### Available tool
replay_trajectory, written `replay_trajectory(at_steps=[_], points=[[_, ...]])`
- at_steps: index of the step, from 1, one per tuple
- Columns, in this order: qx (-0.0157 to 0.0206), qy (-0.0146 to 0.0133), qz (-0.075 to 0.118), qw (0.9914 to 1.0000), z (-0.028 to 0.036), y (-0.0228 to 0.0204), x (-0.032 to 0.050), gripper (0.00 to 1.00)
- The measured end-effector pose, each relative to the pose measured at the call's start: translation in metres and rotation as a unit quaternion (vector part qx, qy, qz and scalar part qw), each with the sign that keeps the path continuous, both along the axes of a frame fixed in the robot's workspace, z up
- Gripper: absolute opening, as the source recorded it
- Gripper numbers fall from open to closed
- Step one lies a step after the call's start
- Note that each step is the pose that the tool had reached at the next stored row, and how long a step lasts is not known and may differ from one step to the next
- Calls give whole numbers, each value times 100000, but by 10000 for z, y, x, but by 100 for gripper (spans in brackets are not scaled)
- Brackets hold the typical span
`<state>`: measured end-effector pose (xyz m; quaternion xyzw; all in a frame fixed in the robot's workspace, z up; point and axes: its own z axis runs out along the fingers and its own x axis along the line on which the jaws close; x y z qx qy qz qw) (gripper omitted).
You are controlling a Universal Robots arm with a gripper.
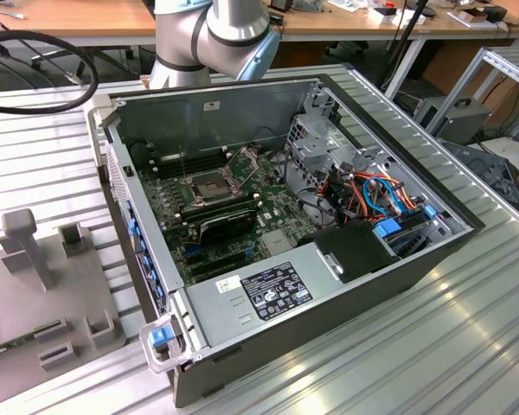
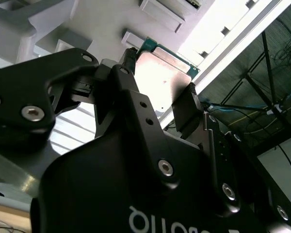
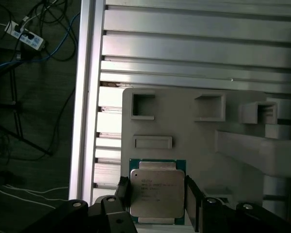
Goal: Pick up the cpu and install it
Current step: 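Pick up the cpu and move it towards the insertion slot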
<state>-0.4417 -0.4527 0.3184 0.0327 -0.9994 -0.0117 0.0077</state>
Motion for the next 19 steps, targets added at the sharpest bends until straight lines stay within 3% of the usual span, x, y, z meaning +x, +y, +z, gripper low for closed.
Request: replay_trajectory(at_steps=[19], points=[[-1, 3, 18, 100000, 226, 0, 1, 55]])
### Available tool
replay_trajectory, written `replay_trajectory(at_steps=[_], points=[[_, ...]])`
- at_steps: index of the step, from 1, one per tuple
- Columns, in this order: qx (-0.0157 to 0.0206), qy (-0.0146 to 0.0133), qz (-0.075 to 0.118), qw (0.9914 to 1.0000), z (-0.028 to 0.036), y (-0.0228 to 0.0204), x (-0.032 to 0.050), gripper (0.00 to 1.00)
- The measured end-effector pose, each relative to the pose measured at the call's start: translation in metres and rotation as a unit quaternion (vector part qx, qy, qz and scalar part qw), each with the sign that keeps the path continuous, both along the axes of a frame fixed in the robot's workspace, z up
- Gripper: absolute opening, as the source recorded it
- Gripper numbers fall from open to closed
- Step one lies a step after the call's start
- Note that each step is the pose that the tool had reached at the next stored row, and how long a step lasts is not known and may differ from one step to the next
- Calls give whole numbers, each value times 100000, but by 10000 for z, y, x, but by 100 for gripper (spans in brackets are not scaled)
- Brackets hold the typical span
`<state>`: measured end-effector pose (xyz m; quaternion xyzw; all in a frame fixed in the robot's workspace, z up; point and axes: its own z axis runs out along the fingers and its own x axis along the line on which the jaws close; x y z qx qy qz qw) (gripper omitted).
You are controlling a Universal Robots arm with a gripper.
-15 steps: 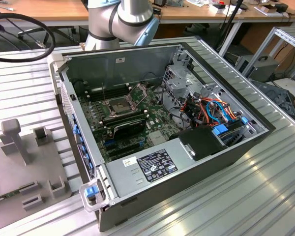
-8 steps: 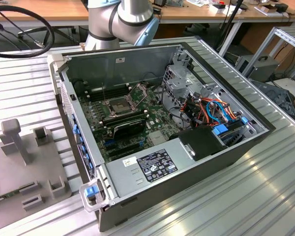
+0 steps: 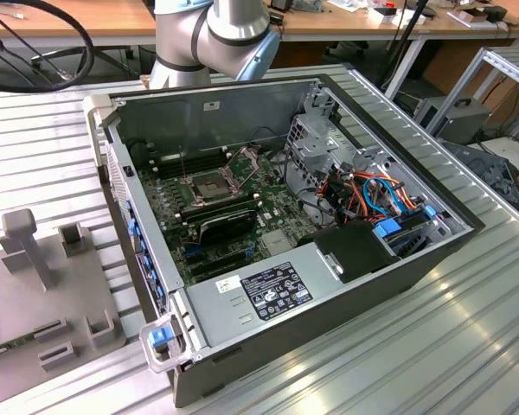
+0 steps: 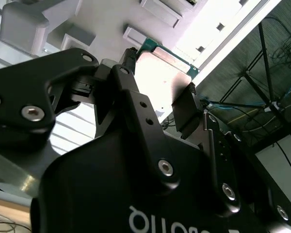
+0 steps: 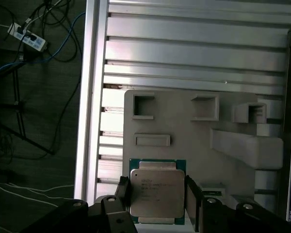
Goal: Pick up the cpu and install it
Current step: 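Pick up the cpu and move it towards the insertion slot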
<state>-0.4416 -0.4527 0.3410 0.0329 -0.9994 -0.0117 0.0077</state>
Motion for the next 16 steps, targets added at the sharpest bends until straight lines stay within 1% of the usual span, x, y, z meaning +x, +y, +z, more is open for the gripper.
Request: replay_trajectory(at_steps=[4, 8, 11, 16], points=[[2, 0, 7, 100000, 77, 0, 0, 55], [0, 1, 11, 100000, 117, 0, 0, 55], [4, -1, 19, 100000, 171, 0, 0, 55], [4, 0, 27, 100000, 229, 0, 0, 55]])
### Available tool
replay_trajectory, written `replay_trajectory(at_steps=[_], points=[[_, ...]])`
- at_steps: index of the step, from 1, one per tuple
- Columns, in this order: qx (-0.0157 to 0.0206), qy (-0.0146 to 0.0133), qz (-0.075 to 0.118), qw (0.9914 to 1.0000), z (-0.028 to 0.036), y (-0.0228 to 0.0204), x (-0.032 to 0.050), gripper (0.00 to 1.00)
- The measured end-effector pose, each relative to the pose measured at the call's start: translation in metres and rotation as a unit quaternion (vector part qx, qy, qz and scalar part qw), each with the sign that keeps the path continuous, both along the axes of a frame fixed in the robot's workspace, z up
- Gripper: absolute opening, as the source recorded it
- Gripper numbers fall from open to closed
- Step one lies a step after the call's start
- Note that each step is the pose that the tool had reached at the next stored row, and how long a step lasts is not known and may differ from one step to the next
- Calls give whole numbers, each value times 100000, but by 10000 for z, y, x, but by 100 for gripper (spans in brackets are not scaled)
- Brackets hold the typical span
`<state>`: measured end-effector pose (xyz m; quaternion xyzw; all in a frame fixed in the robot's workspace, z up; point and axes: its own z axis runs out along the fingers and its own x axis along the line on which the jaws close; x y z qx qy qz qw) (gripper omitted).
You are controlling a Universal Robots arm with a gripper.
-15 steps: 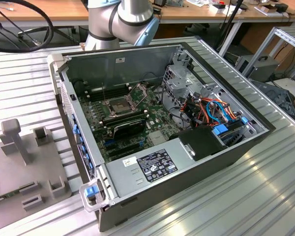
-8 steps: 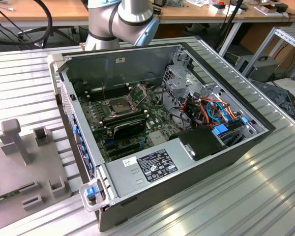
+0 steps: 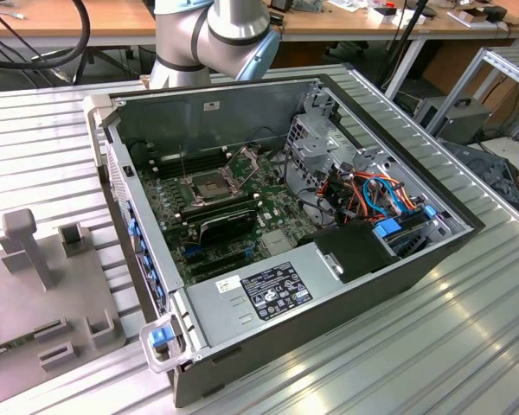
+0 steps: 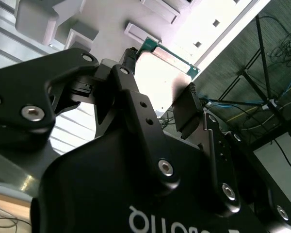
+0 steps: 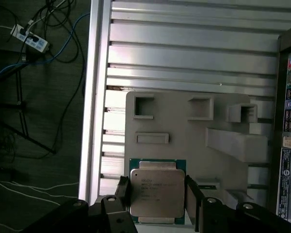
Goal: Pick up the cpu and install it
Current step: 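Pick up the cpu and move it towards the insertion slot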
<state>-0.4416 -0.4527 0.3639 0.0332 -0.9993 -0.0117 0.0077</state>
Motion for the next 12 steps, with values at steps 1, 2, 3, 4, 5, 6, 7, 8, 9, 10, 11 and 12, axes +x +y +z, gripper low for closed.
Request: replay_trajectory(at_steps=[1, 2, 3, 4, 5, 6, 7, 8, 9, 10, 11, 12], points=[[0, 1, 1, 100000, 10, 0, 0, 55], [2, 0, 2, 100000, 23, 0, 0, 55], [2, -3, 3, 100000, 32, 0, 0, 55], [6, -3, 3, 100000, 43, 0, 0, 55], [3, 2, 7, 100000, 70, 0, 0, 55], [5, -1, 9, 100000, 85, 0, 0, 55], [3, 2, 10, 100000, 100, 0, 0, 55], [4, -3, 13, 100000, 111, 0, 0, 55], [4, -1, 14, 100000, 120, 0, 0, 55], [3, 1, 16, 100000, 132, 0, 0, 55], [4, 0, 15, 100000, 146, 0, 0, 55], [4, 1, 17, 100000, 160, 0, 0, 55]])
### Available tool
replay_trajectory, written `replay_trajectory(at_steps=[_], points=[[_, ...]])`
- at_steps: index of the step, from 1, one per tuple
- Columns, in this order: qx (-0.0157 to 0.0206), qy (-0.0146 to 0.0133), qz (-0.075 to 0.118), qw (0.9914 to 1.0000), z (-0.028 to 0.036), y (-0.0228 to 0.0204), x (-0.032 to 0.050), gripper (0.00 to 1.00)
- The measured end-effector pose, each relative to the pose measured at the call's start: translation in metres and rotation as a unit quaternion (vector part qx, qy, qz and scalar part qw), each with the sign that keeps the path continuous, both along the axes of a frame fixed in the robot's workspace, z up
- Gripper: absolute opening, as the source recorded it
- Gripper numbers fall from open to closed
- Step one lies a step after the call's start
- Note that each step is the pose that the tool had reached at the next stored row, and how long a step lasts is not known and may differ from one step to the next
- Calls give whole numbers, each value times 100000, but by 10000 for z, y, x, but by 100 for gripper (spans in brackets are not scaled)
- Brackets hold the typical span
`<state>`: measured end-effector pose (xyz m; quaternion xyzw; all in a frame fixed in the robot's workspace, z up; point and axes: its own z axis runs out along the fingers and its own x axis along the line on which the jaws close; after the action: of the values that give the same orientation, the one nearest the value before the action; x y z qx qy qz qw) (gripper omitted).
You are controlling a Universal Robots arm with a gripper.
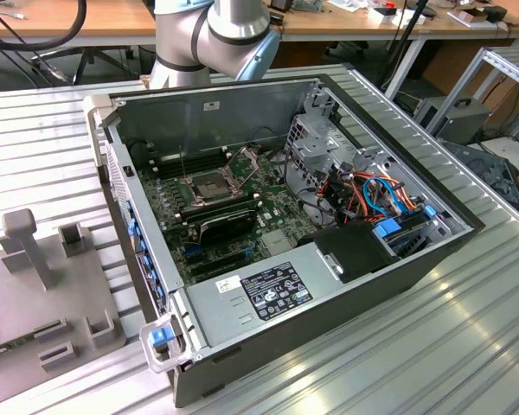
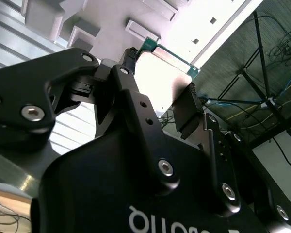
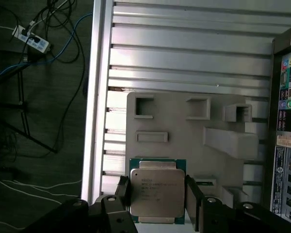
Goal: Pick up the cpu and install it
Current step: 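Pick up the cpu and move it towards the insertion slot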
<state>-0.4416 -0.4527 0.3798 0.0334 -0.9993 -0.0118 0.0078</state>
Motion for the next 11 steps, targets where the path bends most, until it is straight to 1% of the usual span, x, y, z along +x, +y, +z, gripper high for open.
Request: replay_trajectory(at_steps=[6, 7, 8, 11], points=[[7, -4, 9, 100000, 83, 0, 0, 55], [7, -2, 40, 100000, 255, 0, 0, 55], [6, 0, 44, 100000, 282, 0, 0, 55], [7, -4, 45, 100000, 282, 0, 36, 55]])
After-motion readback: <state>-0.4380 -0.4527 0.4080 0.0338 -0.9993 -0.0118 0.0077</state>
